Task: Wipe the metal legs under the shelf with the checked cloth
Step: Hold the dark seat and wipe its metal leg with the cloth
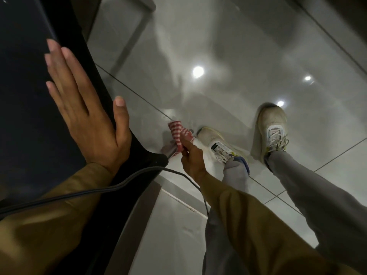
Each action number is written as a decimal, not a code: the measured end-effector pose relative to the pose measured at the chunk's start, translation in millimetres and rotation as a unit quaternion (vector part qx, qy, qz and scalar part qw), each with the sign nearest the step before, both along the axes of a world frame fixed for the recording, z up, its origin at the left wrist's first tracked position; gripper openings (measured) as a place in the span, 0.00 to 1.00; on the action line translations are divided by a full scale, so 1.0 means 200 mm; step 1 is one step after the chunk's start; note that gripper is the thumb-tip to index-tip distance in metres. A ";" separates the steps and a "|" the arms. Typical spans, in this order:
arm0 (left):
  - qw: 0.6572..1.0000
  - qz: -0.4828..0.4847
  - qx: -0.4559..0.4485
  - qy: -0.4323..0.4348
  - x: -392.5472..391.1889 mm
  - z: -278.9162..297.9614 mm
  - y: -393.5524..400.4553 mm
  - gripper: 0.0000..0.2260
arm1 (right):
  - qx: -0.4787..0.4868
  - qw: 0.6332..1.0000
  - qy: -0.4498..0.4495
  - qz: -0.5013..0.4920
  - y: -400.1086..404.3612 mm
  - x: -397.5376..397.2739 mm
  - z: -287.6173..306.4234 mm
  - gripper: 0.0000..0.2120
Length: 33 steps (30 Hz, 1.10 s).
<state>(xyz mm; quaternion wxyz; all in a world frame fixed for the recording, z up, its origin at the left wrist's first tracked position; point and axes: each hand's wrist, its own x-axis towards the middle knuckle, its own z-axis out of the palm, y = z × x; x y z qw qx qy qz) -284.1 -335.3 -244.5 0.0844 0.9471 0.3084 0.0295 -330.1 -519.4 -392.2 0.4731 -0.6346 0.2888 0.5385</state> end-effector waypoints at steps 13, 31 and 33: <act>1.000 0.006 -0.011 -0.002 0.01 0.01 0.00 0.34 | 0.054 0.988 0.093 -0.108 -0.02 -0.06 0.06 0.15; 1.000 0.000 -0.020 0.003 0.01 0.03 -0.02 0.30 | 0.119 0.990 0.067 0.041 -0.08 -0.09 0.20 0.27; 1.000 -0.005 -0.023 0.001 0.00 0.02 -0.01 0.30 | 0.081 0.993 0.076 0.028 -0.06 -0.09 0.19 0.27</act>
